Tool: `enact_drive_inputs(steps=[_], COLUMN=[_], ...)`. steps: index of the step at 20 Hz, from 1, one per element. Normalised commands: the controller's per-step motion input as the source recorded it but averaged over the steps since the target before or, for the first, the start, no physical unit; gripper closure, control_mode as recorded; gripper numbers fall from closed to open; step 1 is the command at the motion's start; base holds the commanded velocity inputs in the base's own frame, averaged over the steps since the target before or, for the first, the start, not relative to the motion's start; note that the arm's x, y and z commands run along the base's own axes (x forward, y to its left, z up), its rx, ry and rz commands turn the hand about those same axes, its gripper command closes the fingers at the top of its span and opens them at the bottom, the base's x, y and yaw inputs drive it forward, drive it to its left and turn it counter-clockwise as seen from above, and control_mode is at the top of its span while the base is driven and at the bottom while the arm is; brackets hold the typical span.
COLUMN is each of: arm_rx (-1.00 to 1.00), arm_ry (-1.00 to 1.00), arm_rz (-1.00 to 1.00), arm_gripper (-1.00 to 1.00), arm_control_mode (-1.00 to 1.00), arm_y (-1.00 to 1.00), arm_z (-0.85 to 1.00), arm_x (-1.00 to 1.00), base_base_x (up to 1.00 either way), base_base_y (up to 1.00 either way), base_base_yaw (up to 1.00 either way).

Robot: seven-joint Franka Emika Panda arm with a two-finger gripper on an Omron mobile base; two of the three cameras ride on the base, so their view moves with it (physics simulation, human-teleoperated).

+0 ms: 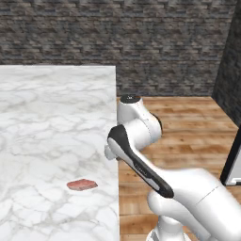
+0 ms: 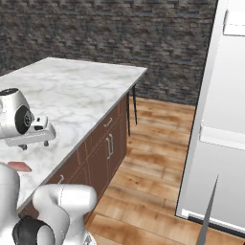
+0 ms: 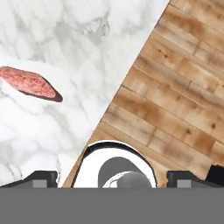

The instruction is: Open the fridge, remove the orange, potato, and steak, and place them on any counter.

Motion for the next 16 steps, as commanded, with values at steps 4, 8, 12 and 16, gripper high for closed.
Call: enact_drive_inputs(steps=[4,8,12,16], arm_rx=[0.22,0.14,0.0,0.0], arm_ry=[-0.02,-0.06,-0.1,0.0], arm_rz=[-0.3,-0.3,-0.39,-0.06], arm_gripper=[-1.0,-1.0,-1.0,-1.0], arm_control_mode=[-1.0,-1.0,-1.0,-1.0], arm_y=[-1.0,-0.86,-0.73,-0.36], arm_z=[0.42,0.13,0.11,0.0], arm_x=[0.0,-0.04,-0.06,0.04], base_base_x=[0.0,0.0,0.0,0.0], base_base_y=[0.0,0.0,0.0,0.0], base_base_yaw=[0.0,0.0,0.0,0.0])
